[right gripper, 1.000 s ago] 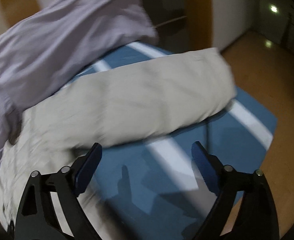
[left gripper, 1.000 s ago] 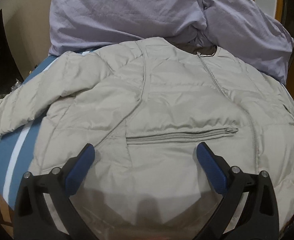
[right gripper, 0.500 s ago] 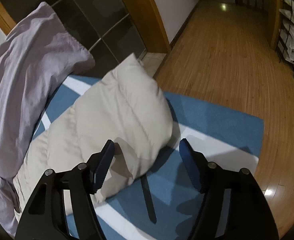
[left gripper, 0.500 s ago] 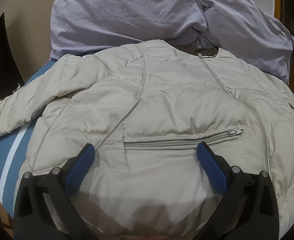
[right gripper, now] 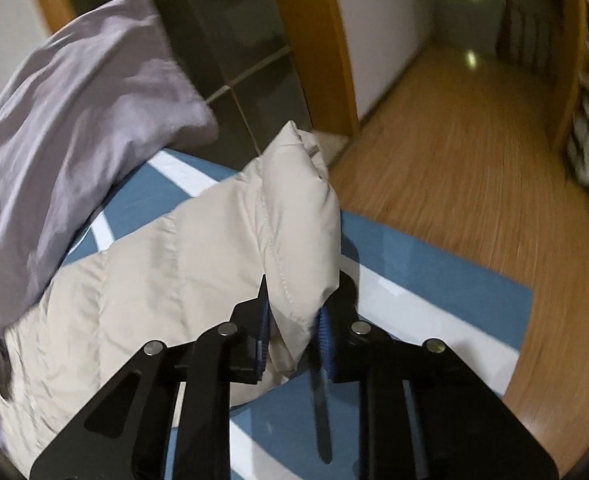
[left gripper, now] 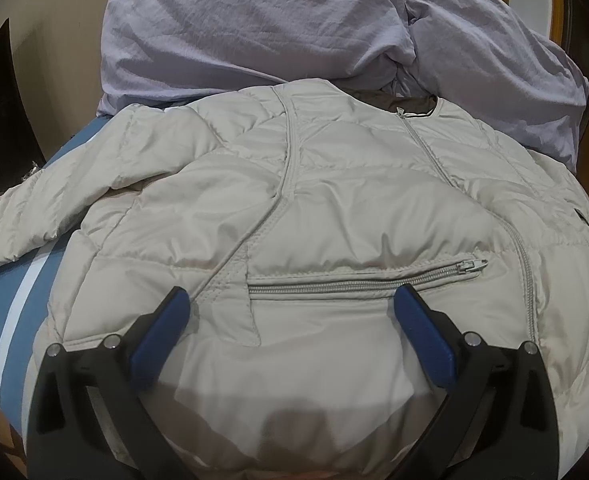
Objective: Fold large clothes
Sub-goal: 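Lift the sleeve with the right tool and lay it across the jacket back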
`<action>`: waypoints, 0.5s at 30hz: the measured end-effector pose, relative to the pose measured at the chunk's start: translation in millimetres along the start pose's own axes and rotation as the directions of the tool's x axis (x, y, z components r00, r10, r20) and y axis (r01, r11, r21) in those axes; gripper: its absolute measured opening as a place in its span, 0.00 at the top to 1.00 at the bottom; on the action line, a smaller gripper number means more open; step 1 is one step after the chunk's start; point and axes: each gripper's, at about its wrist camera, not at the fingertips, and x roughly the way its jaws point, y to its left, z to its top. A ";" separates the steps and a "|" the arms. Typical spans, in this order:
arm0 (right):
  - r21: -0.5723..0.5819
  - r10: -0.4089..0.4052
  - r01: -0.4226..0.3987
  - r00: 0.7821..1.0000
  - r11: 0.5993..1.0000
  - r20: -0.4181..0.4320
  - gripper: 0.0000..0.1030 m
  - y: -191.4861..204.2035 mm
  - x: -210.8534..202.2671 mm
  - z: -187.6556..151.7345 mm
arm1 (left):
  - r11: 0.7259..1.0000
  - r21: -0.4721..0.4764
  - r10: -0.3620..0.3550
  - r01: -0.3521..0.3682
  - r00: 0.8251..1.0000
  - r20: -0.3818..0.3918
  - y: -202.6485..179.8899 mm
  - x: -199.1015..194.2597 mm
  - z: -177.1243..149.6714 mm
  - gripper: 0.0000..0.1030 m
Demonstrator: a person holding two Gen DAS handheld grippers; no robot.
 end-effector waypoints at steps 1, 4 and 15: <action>-0.033 -0.001 0.001 1.000 0.999 0.023 0.80 8.5 -6.1 0.6 | 1.000 -0.001 -0.002 0.002 1.000 0.000 -0.1 0.1 0.1 0.02; -0.115 0.028 -0.020 0.997 0.993 0.065 0.81 37.6 -21.6 1.1 | 1.000 -0.006 -0.007 0.007 1.000 -0.001 0.8 -0.1 0.2 0.02; -0.373 0.225 -0.211 0.974 0.904 -0.006 0.81 180.6 -48.3 -42.2 | 1.000 -0.017 -0.020 0.020 1.000 -0.001 3.6 0.3 0.2 0.02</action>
